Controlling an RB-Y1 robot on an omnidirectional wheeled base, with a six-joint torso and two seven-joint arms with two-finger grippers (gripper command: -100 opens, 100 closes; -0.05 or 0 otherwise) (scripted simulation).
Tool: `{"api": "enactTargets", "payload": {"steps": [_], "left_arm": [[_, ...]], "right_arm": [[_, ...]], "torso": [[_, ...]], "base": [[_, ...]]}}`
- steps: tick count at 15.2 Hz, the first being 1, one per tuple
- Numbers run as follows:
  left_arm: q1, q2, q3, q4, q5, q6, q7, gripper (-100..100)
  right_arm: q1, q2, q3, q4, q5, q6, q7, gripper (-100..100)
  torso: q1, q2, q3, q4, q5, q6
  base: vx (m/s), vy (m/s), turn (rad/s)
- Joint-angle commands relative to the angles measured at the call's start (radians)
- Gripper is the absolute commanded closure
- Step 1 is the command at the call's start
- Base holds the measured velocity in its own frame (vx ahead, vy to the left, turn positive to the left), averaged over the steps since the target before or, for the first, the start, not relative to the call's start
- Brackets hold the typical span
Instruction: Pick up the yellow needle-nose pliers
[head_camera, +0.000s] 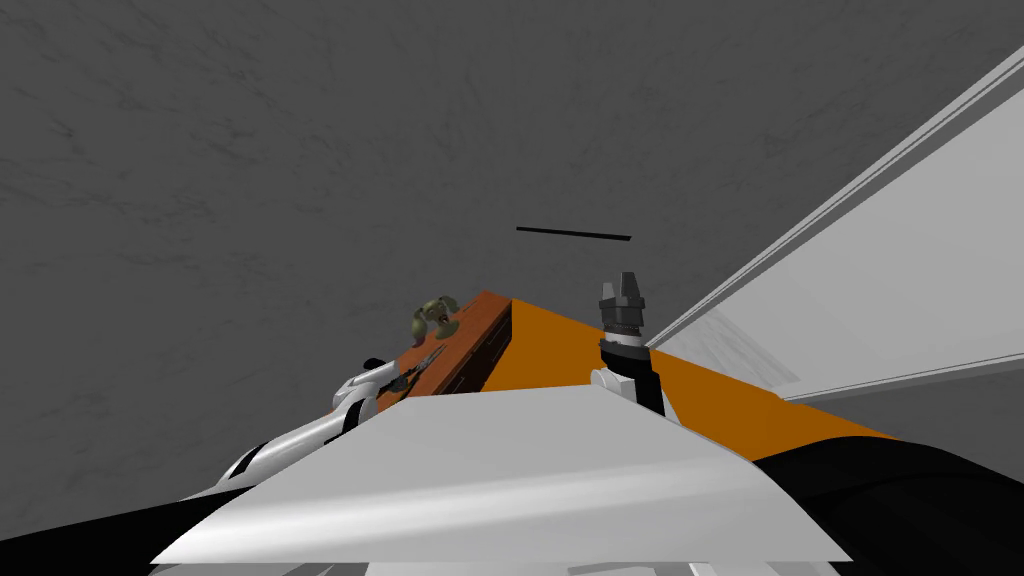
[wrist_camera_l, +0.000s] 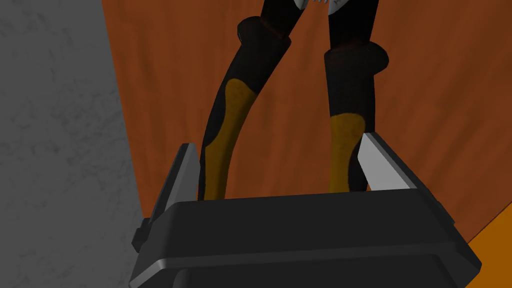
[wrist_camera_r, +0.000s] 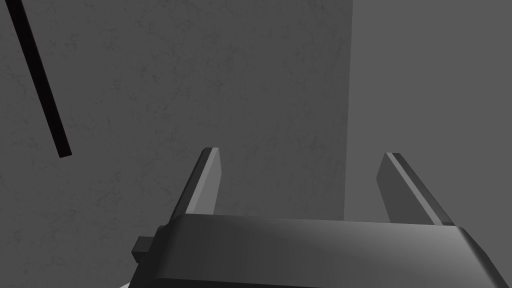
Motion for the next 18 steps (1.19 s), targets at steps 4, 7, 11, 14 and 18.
{"api": "enactTargets", "payload": {"steps": [4,7,11,14,18], "left_arm": [[-0.015,-0.003,0.02,0.049,0.0,0.047,0.024,-100],[-0.035,-0.002,0.038,0.106,0.0,0.081,0.043,-100],[-0.05,-0.001,0.052,0.154,0.0,0.108,0.06,-100],[-0.039,-0.007,0.053,0.17,-0.007,0.078,0.095,-100],[-0.028,-0.013,0.055,0.188,-0.013,0.052,0.131,-100]], "right_arm": [[0.0,0.0,0.0,0.0,0.0,0.0,0.0,0],[0.0,0.0,0.0,0.0,0.0,0.0,0.0,0],[0.0,0.0,0.0,0.0,0.0,0.0,0.0,0],[0.0,0.0,0.0,0.0,0.0,0.0,0.0,0],[0.0,0.0,0.0,0.0,0.0,0.0,0.0,0]], "torso": [[0.001,-0.001,0.0,0.0,0.0,0.0],[0.001,0.0,0.0,0.0,0.0,0.0],[0.002,0.0,0.0,0.0,0.0,0.0],[0.001,0.0,0.0,0.0,0.0,0.0],[0.004,0.004,0.002,0.001,0.001,0.0]], "base": [[0.033,0.018,-0.057],[0.031,0.02,-0.066],[0.028,0.025,-0.041],[0.008,0.028,-0.082],[-0.036,0.063,-0.17]]}}
